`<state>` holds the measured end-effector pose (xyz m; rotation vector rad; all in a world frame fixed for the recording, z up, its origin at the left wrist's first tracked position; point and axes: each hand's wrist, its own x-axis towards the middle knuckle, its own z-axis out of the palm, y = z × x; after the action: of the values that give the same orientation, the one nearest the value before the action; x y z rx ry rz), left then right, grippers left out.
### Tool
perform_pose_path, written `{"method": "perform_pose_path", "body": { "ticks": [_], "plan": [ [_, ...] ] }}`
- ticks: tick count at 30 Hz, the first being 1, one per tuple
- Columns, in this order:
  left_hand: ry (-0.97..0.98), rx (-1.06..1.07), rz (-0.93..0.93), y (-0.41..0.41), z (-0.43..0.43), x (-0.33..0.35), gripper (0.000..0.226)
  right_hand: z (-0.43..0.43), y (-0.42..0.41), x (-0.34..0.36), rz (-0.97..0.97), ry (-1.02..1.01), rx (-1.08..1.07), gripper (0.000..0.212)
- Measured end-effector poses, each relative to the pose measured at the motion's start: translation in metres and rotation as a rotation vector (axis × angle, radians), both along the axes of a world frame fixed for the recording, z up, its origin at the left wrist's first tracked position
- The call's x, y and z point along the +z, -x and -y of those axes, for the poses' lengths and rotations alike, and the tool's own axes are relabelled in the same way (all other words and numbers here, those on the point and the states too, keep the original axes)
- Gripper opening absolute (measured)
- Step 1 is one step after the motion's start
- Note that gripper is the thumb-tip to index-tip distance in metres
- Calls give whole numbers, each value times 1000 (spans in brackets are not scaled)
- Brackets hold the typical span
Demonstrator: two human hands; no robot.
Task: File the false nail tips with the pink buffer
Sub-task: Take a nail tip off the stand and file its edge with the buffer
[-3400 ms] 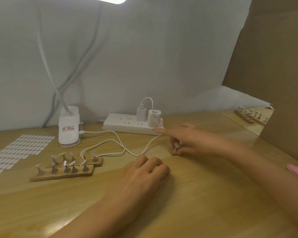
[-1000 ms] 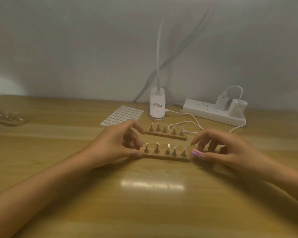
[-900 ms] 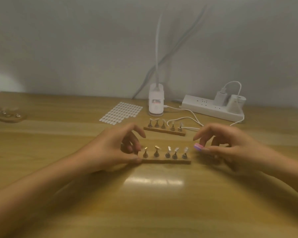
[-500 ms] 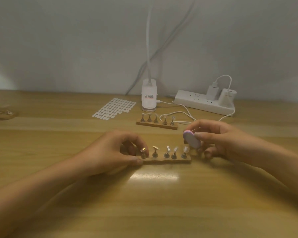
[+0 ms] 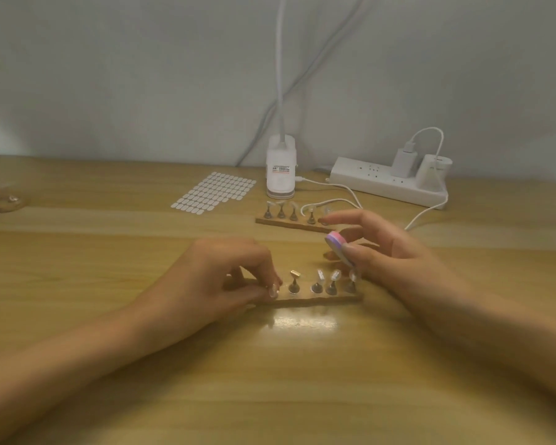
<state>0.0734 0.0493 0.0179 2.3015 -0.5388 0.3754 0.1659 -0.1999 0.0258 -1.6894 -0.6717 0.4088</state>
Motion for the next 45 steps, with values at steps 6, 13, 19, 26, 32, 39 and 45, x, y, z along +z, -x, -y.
{"method": "perform_pose_path", "body": {
  "ticks": [6, 13, 19, 26, 32, 39, 45],
  "plan": [
    [394, 3, -426, -6, -6, 10, 13, 7, 3, -3, -108, -4, 64, 32],
    [372, 202, -289, -42, 18, 9, 8, -22, -11, 0, 396, 25, -71, 22],
    [286, 236, -137, -39, 29, -6, 19, -20, -16, -10, 687, 17, 0, 15],
    [316, 193, -126, -33, 31, -3, 12, -22, -14, -10, 890, -8, -2, 15],
    [375, 162, -149, -34, 31, -3, 10, -20, -15, -11, 953, -24, -10, 16],
    [429, 158, -184, -35, 29, -4, 11, -19, -17, -14, 989, -25, 34, 17],
    [414, 176, -206, -36, 28, -5, 10, -20, -17, -15, 1009, -33, 63, 16]
  ]
}}
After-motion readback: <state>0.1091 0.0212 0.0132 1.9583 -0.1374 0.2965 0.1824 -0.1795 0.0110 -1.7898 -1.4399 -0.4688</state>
